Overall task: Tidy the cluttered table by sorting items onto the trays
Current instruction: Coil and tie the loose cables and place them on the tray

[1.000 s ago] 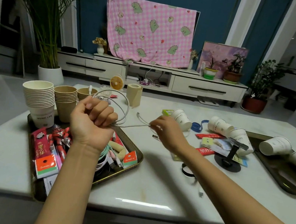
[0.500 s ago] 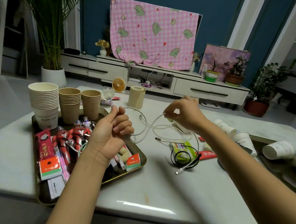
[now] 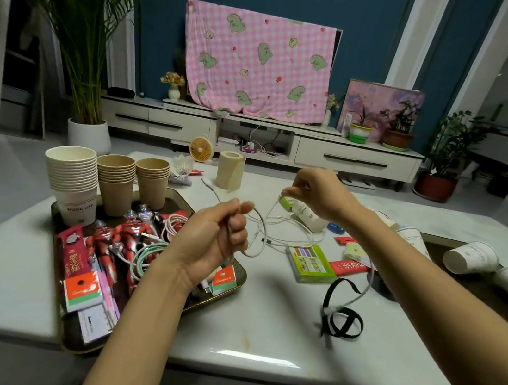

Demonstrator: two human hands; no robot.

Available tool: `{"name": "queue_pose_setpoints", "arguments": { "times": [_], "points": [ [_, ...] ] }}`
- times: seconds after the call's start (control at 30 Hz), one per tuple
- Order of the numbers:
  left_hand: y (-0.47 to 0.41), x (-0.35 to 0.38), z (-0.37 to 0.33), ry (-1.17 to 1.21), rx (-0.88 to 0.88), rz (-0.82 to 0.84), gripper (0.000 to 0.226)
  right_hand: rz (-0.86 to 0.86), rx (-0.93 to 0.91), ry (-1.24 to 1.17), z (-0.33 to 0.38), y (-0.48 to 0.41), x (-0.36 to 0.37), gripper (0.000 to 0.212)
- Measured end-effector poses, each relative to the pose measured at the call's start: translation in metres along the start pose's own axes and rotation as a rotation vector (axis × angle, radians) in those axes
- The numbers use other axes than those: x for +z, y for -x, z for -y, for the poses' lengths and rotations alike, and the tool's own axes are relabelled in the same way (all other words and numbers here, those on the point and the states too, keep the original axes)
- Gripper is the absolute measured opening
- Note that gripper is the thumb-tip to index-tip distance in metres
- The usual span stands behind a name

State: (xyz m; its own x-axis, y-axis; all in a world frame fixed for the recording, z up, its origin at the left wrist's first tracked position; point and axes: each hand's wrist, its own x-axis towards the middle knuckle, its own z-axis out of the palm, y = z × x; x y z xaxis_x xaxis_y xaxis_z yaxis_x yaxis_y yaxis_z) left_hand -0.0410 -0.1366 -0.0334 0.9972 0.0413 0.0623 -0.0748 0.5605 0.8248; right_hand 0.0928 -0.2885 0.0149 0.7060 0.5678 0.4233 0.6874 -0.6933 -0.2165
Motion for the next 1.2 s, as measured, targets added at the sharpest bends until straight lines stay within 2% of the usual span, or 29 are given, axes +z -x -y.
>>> {"name": "queue_pose_setpoints", "arguments": {
  "times": [0.17, 0.3, 0.4, 0.47, 0.57, 0.67, 0.83, 0.9, 1.0, 1.07, 1.2],
  "points": [
    [-0.001, 0.003, 0.009, -0.130, -0.001, -0.021, 0.028, -0.067, -0.076, 0.008, 0.004, -0.006, 0.006, 0.024],
    [-0.003, 0.002, 0.013, -0.079, -0.041, -0.030, 0.026, -0.165, -0.141, 0.038, 0.022, -0.006, 0.002, 0.025],
    [-0.006, 0.007, 0.016, -0.083, -0.032, -0.112, 0.028, -0.243, -0.202, 0.032, 0.051, 0.005, 0.004, 0.027],
    [-0.009, 0.010, 0.016, 0.042, 0.003, -0.182, 0.034, -0.254, -0.280, -0.018, 0.073, 0.021, 0.012, 0.024],
    [-0.009, 0.001, 0.007, 0.377, 0.084, -0.257, 0.037, -0.223, -0.357, -0.043, 0.098, 0.045, 0.033, 0.022],
    [-0.004, -0.017, -0.004, 0.668, 0.088, -0.227, 0.041, -0.181, -0.396, -0.084, 0.109, 0.063, 0.053, 0.021],
    [0.003, -0.037, -0.015, 0.738, 0.160, -0.227, 0.035, -0.054, -0.401, -0.257, 0.102, 0.071, 0.062, 0.019],
    [0.008, -0.050, -0.023, 0.799, 0.192, -0.152, 0.027, 0.050, -0.347, -0.340, 0.090, 0.070, 0.059, 0.019],
    [0.019, -0.061, -0.034, 0.827, 0.102, 0.067, 0.019, 0.274, -0.202, -0.396, 0.069, 0.064, 0.051, 0.019],
    [0.023, -0.056, -0.036, 0.754, -0.018, 0.218, 0.016, 0.353, -0.146, -0.333, 0.058, 0.055, 0.045, 0.021],
    [0.021, -0.031, -0.029, 0.169, -0.160, 0.293, 0.029, 0.342, -0.091, -0.122, 0.046, 0.036, 0.030, 0.031]
  ]
}}
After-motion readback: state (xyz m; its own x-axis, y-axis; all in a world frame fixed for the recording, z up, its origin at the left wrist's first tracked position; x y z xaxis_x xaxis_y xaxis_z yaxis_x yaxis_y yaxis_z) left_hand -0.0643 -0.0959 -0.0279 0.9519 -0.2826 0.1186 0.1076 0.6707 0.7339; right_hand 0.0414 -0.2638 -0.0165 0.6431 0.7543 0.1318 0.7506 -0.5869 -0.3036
